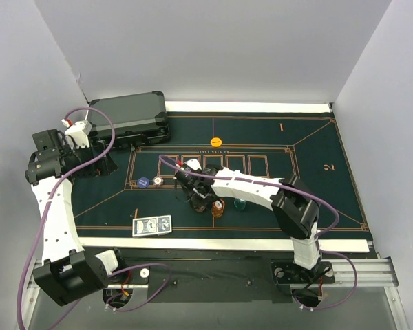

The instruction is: Distribute texas hold em gaming equipment

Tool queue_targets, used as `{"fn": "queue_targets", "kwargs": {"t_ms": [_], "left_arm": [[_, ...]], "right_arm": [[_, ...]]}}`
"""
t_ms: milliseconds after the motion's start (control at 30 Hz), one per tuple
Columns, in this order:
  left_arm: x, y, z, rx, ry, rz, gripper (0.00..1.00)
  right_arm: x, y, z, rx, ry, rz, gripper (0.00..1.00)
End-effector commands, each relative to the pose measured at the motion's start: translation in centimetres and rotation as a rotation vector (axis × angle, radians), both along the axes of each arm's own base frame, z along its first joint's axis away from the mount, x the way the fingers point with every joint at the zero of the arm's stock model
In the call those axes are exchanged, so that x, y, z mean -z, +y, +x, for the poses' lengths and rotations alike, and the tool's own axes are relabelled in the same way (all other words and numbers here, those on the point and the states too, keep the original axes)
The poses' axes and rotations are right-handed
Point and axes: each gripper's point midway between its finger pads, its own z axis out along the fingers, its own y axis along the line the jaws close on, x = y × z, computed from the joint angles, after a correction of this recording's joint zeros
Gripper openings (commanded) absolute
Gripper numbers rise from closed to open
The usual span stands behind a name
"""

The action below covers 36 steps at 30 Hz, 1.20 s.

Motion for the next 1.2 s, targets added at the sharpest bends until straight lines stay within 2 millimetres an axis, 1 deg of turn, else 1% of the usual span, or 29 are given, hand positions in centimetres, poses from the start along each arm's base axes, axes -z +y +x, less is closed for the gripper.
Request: {"fn": "queue_targets", "kwargs": {"t_ms": [0, 133, 167, 200, 267, 333, 367, 400, 433, 467, 500, 533, 567, 600, 633, 667, 700, 733, 767, 800, 833, 867, 900, 933, 967, 1000, 1033, 1067, 1167], "left_arm": [[-1.0, -0.1, 0.1, 0.022, -0.046, 0.014, 0.96], [-0.9, 0.0, 0.1, 0.019, -0.045, 0.013, 0.96], [-1.0, 0.0, 0.1, 0.019, -0.047, 0.013, 0.96], [-1.0, -0.1, 0.1, 0.021, -0.045, 0.013, 0.96], [-1.0, 0.0, 0.1, 0.018, -0.046, 0.014, 0.96], [-0.9, 0.0, 0.2, 0.019, -0.047, 0.013, 0.96], [-0.8, 0.0, 0.2, 0.018, -0.042, 0.013, 0.96], [-0.7, 0.0, 0.3, 0.021, -0.040, 0.013, 0.96], [-0.7, 0.0, 0.3, 0.020, -0.041, 0.012, 0.96], [-0.5, 0.1, 0.3, 0.019, -0.035, 0.011, 0.96], [-0.4, 0.0, 0.4, 0.023, -0.035, 0.010, 0.96], [-0.4, 0.0, 0.4, 0.024, -0.031, 0.005, 0.96], [-0.4, 0.1, 0.4, 0.022, -0.030, 0.007, 0.96], [-0.4, 0.0, 0.5, 0.026, -0.029, 0.003, 0.96], [-0.5, 0.0, 0.6, 0.030, -0.031, 0.004, 0.96], [-0.5, 0.0, 0.6, 0.034, -0.032, 0.004, 0.96], [-0.5, 0.0, 0.7, 0.036, -0.031, 0.004, 0.96], [-0.5, 0.1, 0.8, 0.037, -0.029, 0.003, 0.96], [-0.3, 0.0, 0.8, 0.044, -0.025, -0.001, 0.96], [-0.1, 0.0, 1.0, 0.052, -0.020, -0.001, 0.96], [0.1, 0.0, 0.9, 0.052, -0.013, -0.004, 0.96], [0.3, -0.1, 1.0, 0.066, -0.011, -0.005, 0.96], [0.4, 0.0, 1.1, 0.068, -0.011, -0.006, 0.96], [0.7, -0.1, 1.1, 0.074, -0.006, -0.005, 0.96], [0.7, -0.1, 1.1, 0.076, -0.005, -0.006, 0.96], [0.9, -0.1, 1.2, 0.083, -0.003, -0.009, 0.96], [1.0, -0.1, 1.2, 0.084, 0.000, -0.012, 0.96], [1.0, -0.2, 1.3, 0.090, 0.000, -0.016, 0.96], [0.9, -0.2, 1.5, 0.093, -0.002, -0.020, 0.96]], "right_arm": [[-5.4, 0.7, 0.2, -0.017, -0.061, 0.071, 0.20], [-6.4, 0.6, 0.6, -0.015, -0.082, 0.074, 0.20], [-7.0, 0.3, 1.2, 0.000, -0.099, 0.074, 0.20], [-7.0, 0.1, 1.6, 0.006, -0.107, 0.064, 0.20], [-7.8, -0.7, 3.1, 0.045, -0.121, 0.068, 0.20], [-8.3, -2.2, 5.3, 0.108, -0.125, 0.072, 0.20], [-8.3, -3.2, 6.7, 0.143, -0.127, 0.068, 0.20], [-8.9, -3.6, 7.8, 0.167, -0.135, 0.084, 0.20], [-8.9, -5.1, 9.4, 0.211, -0.133, 0.077, 0.20], [-9.4, -5.1, 10.4, 0.224, -0.136, 0.097, 0.18], [-9.3, -6.5, 12.0, 0.266, -0.133, 0.093, 0.17], [-10.0, -6.5, 13.1, 0.280, -0.140, 0.116, 0.15], [-9.4, -7.8, 14.4, 0.317, -0.131, 0.102, 0.15], [-10.2, -7.7, 15.5, 0.326, -0.148, 0.122, 0.15], [-9.3, -8.7, 16.6, 0.353, -0.137, 0.103, 0.15], [-10.0, -9.0, 17.8, 0.374, -0.158, 0.115, 0.15], [-9.0, -9.9, 18.9, 0.401, -0.147, 0.097, 0.15], [-9.7, -10.1, 19.9, 0.419, -0.168, 0.109, 0.15], [-8.6, -10.7, 20.9, 0.441, -0.156, 0.095, 0.15], [-8.8, -11.0, 21.8, 0.456, -0.172, 0.097, 0.15], [-7.7, -11.5, 22.6, 0.472, -0.161, 0.084, 0.15], [-7.7, -11.7, 23.4, 0.482, -0.169, 0.086, 0.15], [-6.6, -11.8, 23.9, 0.486, -0.157, 0.076, 0.15], [-6.9, -11.7, 24.6, 0.489, -0.169, 0.086, 0.15], [-5.8, -11.6, 24.9, 0.482, -0.158, 0.073, 0.15], [-6.0, -11.6, 25.5, 0.484, -0.172, 0.079, 0.15], [-5.1, -11.7, 25.8, 0.487, -0.162, 0.069, 0.15], [-5.1, -11.8, 26.3, 0.496, -0.170, 0.077, 0.15], [-3.8, -11.9, 27.2, 0.518, -0.163, 0.084, 0.15]]}}
